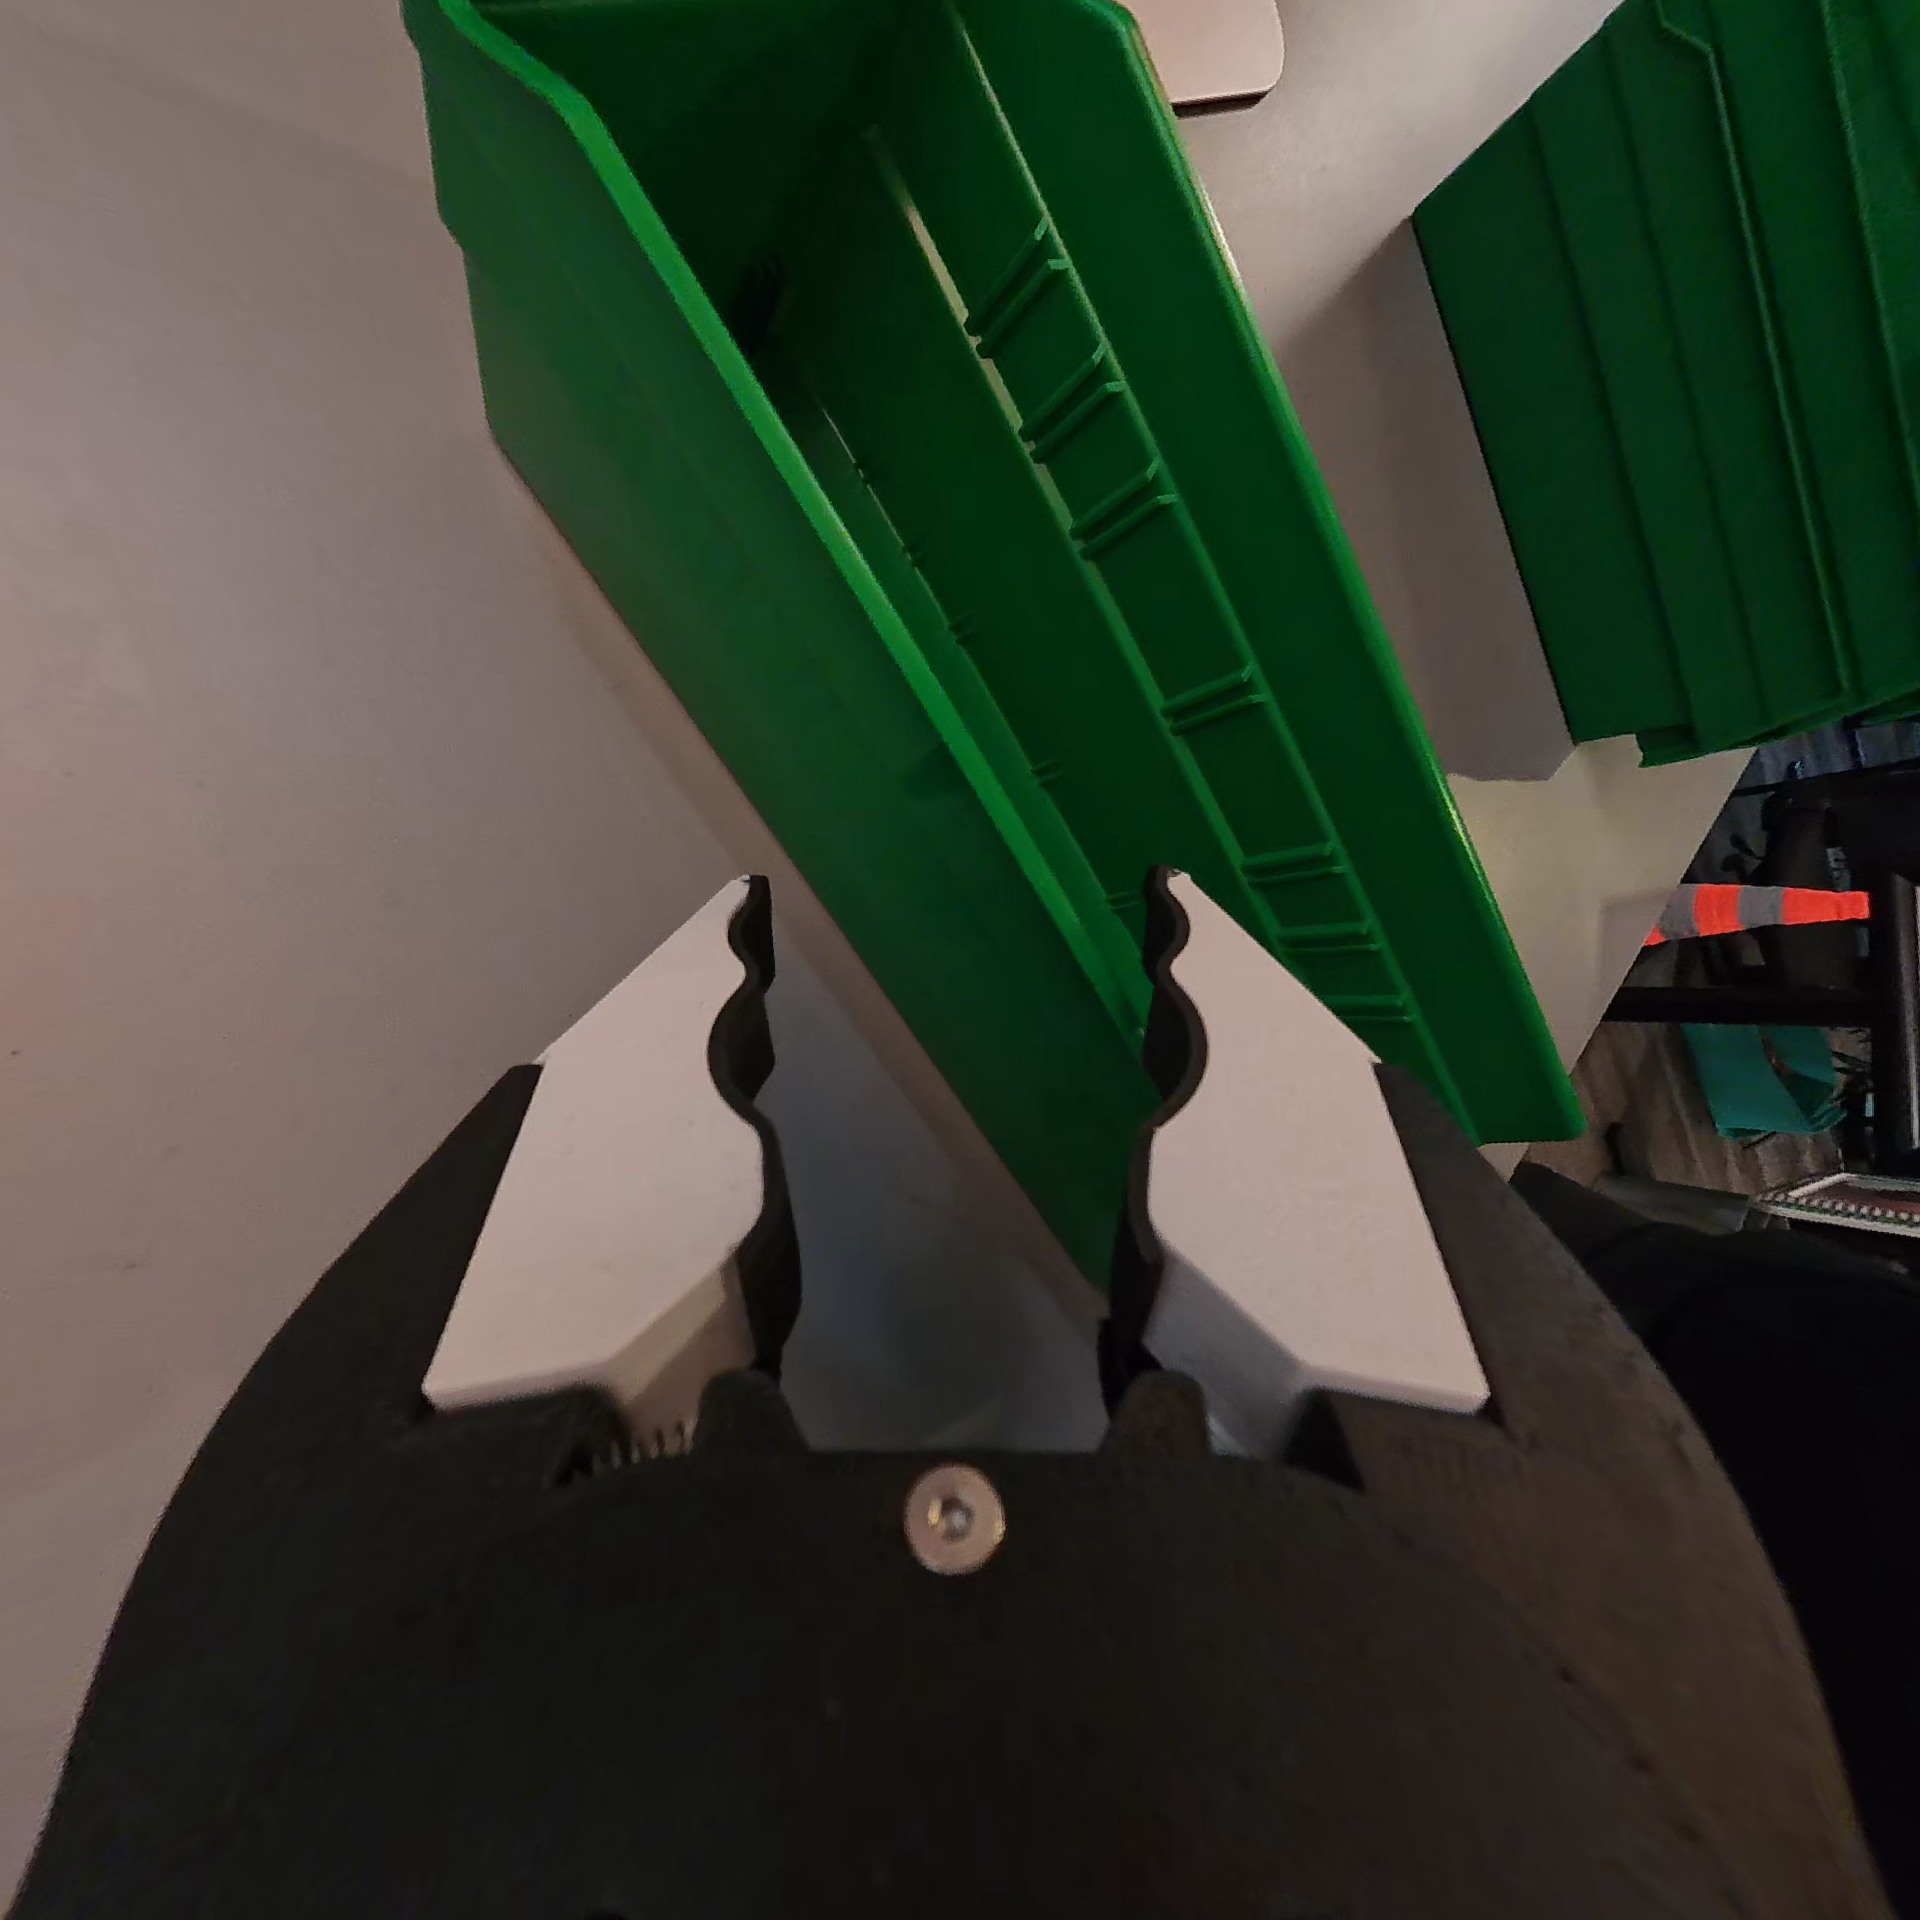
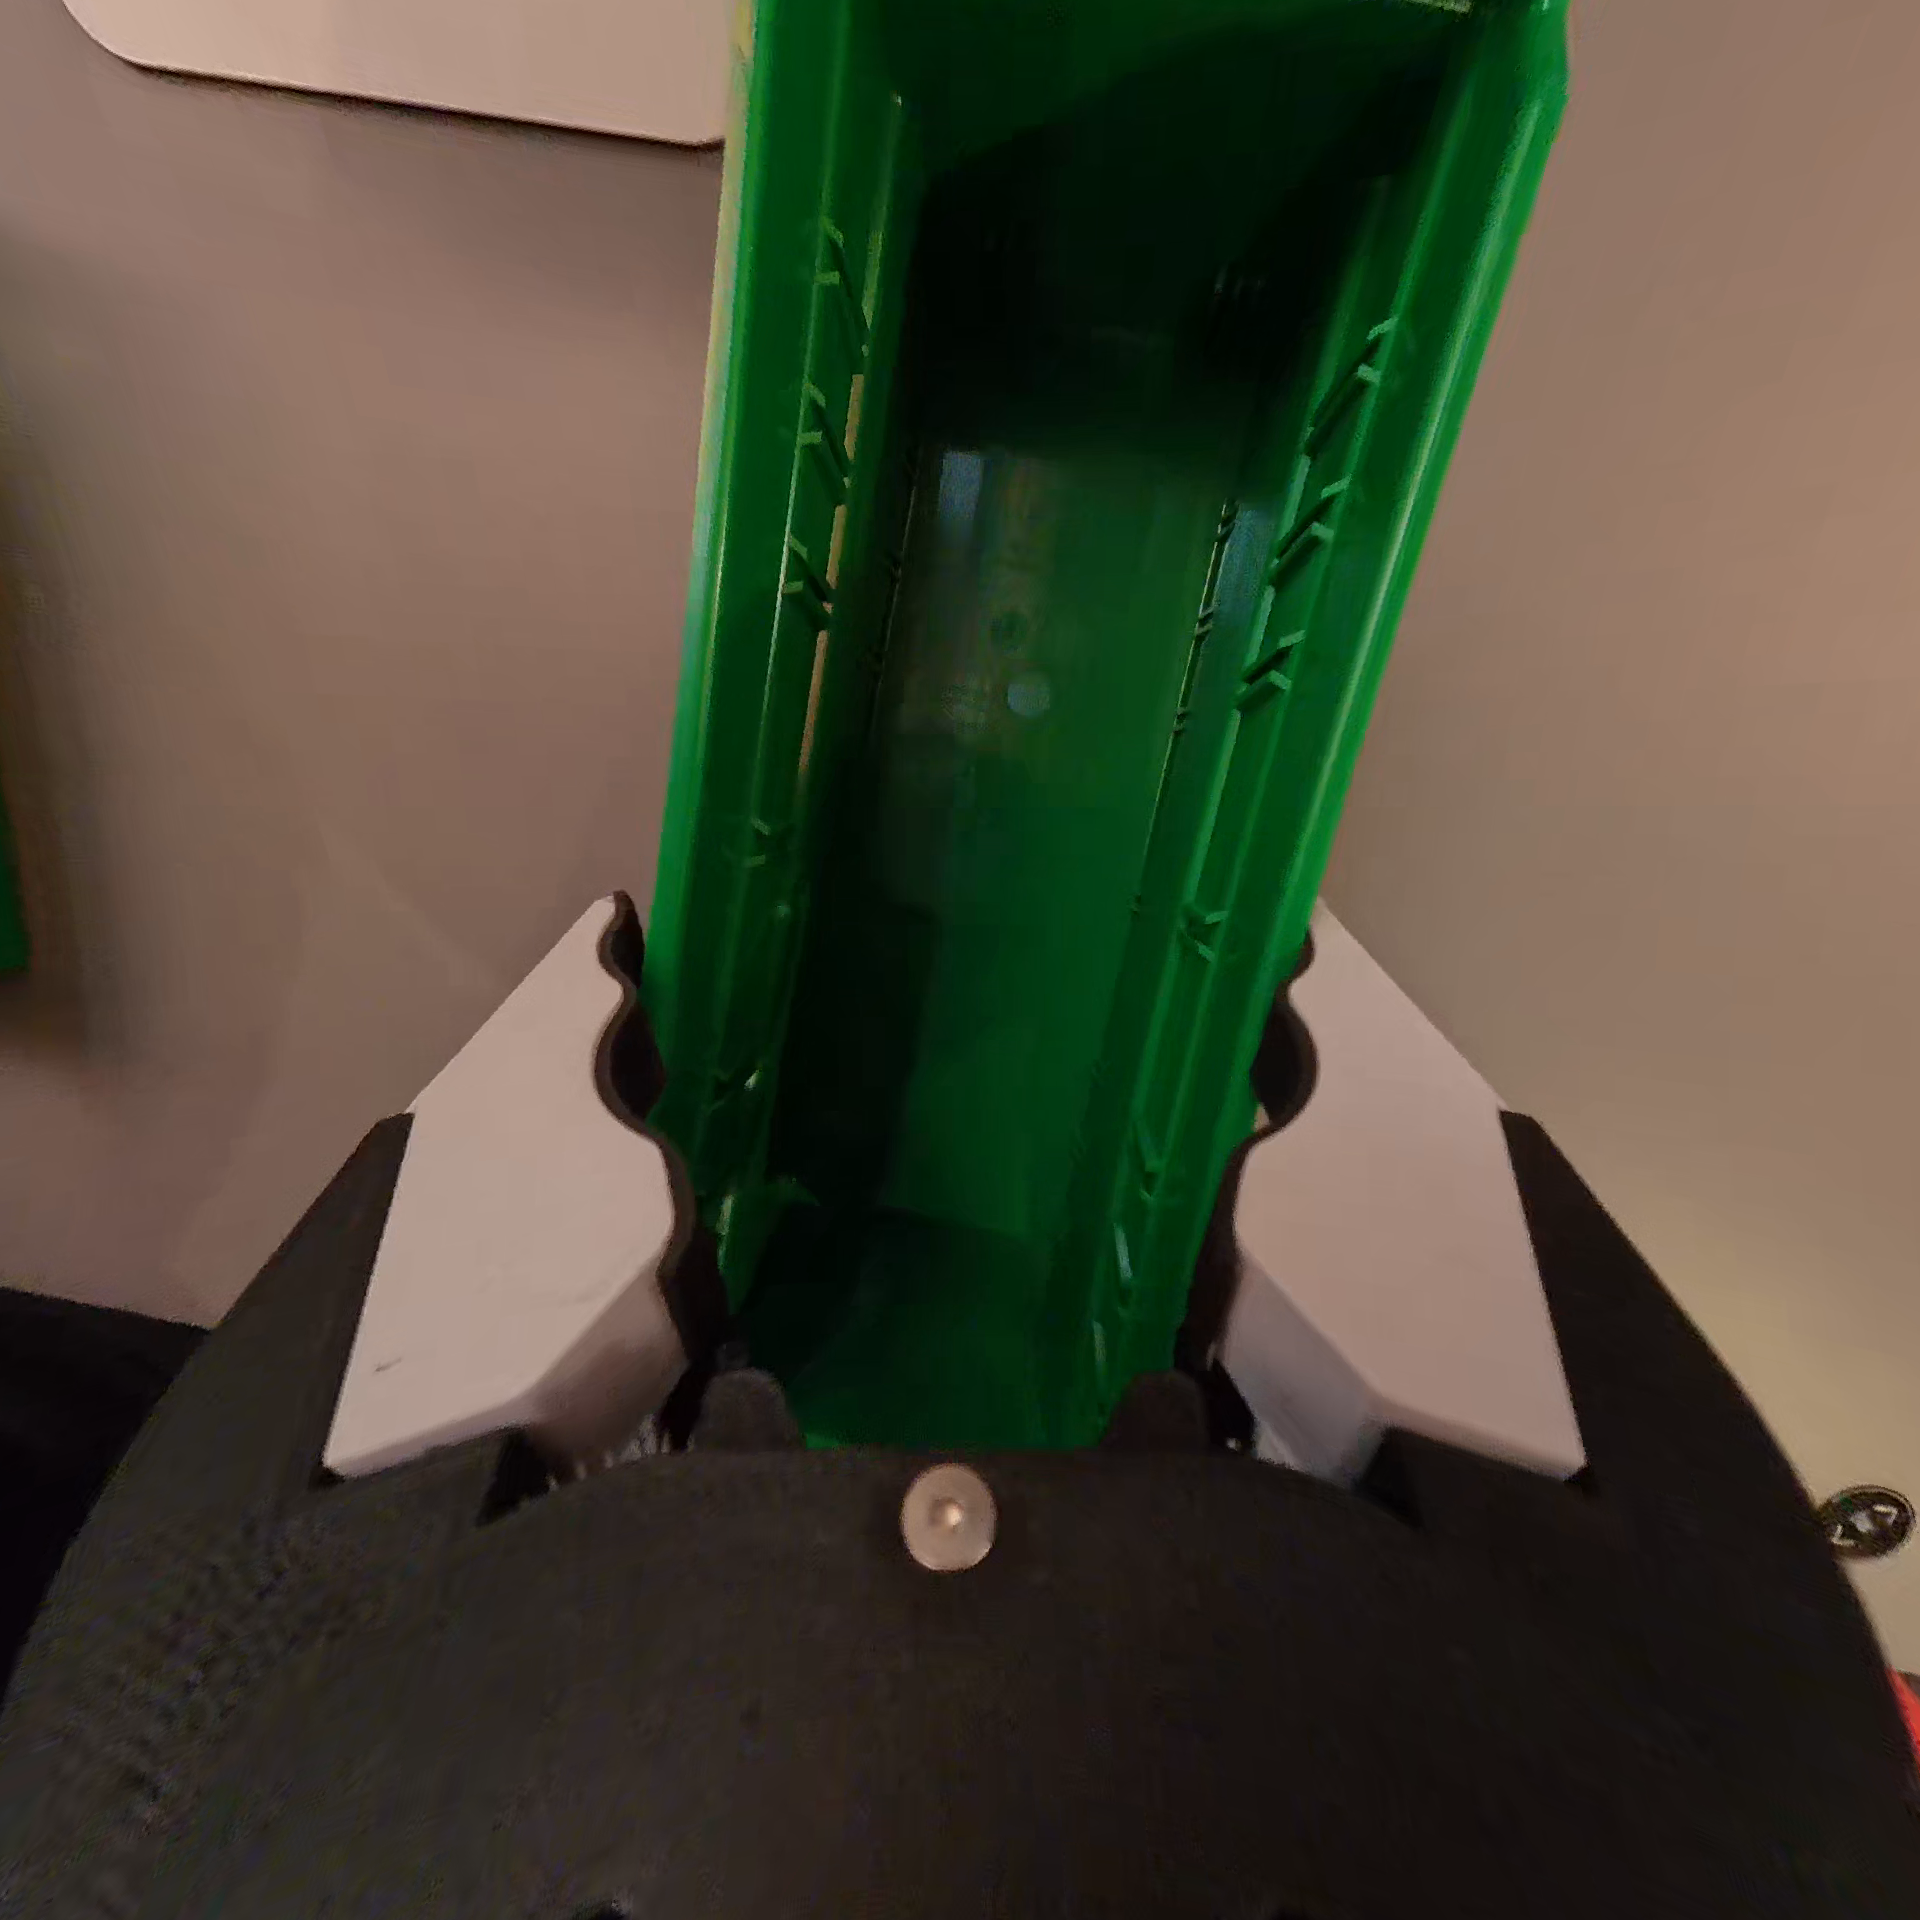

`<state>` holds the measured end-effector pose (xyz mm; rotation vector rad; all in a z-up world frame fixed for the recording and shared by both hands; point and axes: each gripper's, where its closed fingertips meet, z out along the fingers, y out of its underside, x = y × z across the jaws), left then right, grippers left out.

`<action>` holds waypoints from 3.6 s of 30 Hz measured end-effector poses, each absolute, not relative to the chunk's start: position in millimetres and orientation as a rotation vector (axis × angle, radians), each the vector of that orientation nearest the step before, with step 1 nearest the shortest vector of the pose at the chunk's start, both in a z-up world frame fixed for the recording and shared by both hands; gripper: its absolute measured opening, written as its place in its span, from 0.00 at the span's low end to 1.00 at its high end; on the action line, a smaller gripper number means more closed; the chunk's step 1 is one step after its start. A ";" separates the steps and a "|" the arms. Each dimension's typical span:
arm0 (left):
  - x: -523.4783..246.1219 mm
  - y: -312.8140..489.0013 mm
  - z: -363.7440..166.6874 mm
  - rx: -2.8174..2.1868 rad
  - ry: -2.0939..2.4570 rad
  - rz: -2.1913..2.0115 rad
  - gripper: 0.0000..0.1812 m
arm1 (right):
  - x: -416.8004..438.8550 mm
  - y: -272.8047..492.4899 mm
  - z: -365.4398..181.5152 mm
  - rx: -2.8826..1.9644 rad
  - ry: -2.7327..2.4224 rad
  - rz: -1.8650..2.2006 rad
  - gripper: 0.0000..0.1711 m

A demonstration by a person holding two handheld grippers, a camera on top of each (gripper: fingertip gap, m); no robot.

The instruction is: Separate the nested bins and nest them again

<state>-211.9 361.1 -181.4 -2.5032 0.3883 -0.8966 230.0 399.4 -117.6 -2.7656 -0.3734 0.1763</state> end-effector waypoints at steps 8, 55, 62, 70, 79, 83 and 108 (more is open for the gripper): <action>-199.9 359.9 -174.0 -2.480 0.338 -1.003 0.38 | 232.8 401.9 -111.4 -2.734 -0.381 0.108 0.83; -134.5 339.1 -169.0 -2.454 0.182 -1.179 0.47 | 61.7 383.6 -61.2 -2.490 -0.644 0.438 0.77; -83.0 318.7 -156.3 -2.409 0.173 -1.380 0.54 | -48.5 340.9 -118.5 -2.556 -0.858 0.540 0.87; -99.1 308.0 -155.5 -2.365 0.142 -1.530 0.44 | -53.0 332.1 -162.1 -2.605 -1.007 0.424 0.90; -124.3 308.5 -156.8 -2.340 0.223 -1.499 0.24 | -55.0 328.3 -186.2 -2.579 -1.198 0.297 0.74; -126.1 309.0 -159.5 -2.344 0.198 -1.501 0.22 | -52.6 332.1 -180.1 -2.579 -1.145 0.386 0.64; -109.7 308.8 -166.3 -2.376 0.250 -1.514 0.24 | 239.1 393.5 -19.4 -2.630 -0.273 0.108 0.64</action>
